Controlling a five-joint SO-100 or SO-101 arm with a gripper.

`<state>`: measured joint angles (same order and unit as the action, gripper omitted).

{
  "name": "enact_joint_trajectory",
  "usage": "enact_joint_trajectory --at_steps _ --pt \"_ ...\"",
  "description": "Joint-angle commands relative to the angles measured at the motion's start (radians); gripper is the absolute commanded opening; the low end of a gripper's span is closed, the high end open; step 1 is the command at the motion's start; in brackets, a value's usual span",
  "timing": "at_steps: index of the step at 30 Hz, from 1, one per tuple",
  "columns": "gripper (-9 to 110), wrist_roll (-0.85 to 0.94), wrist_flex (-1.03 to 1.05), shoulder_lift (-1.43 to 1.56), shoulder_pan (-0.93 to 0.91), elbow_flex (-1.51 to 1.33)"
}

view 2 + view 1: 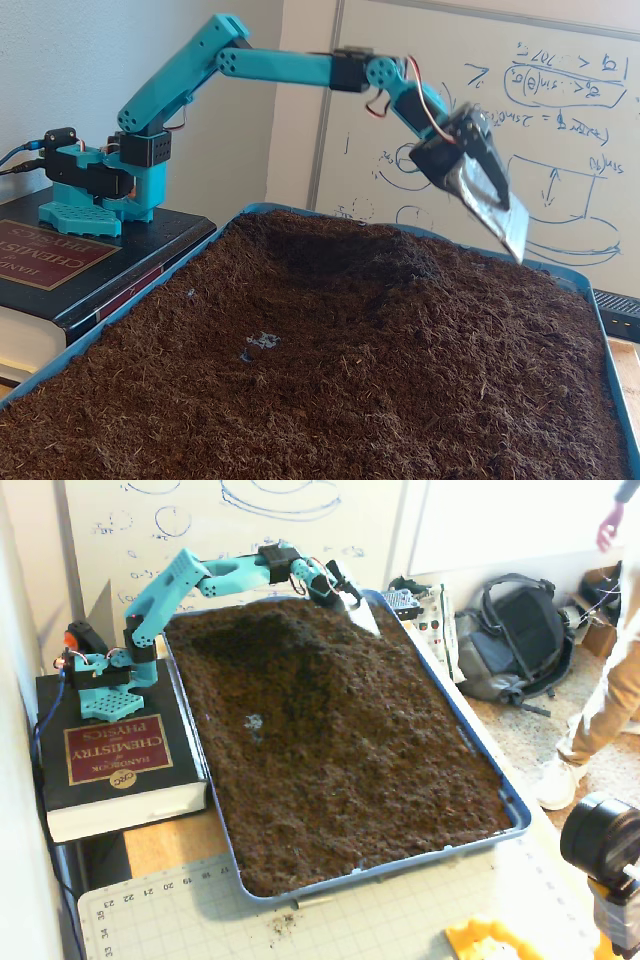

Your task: Build a berm.

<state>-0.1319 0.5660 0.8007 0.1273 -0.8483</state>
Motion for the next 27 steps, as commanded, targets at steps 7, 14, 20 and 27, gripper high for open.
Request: enact_joint_trajectory --at_steps 7,14,20,27 --pt "0 -0.034 -0.344 -0.117 0.078 0.103" --pt "0 0.041 -0.543 -0.241 0.106 0.104" --pt "0 0.091 -0.560 -0.354 0.107 0.104" --pt "0 0.100 -0.546 -0.440 0.109 0.095"
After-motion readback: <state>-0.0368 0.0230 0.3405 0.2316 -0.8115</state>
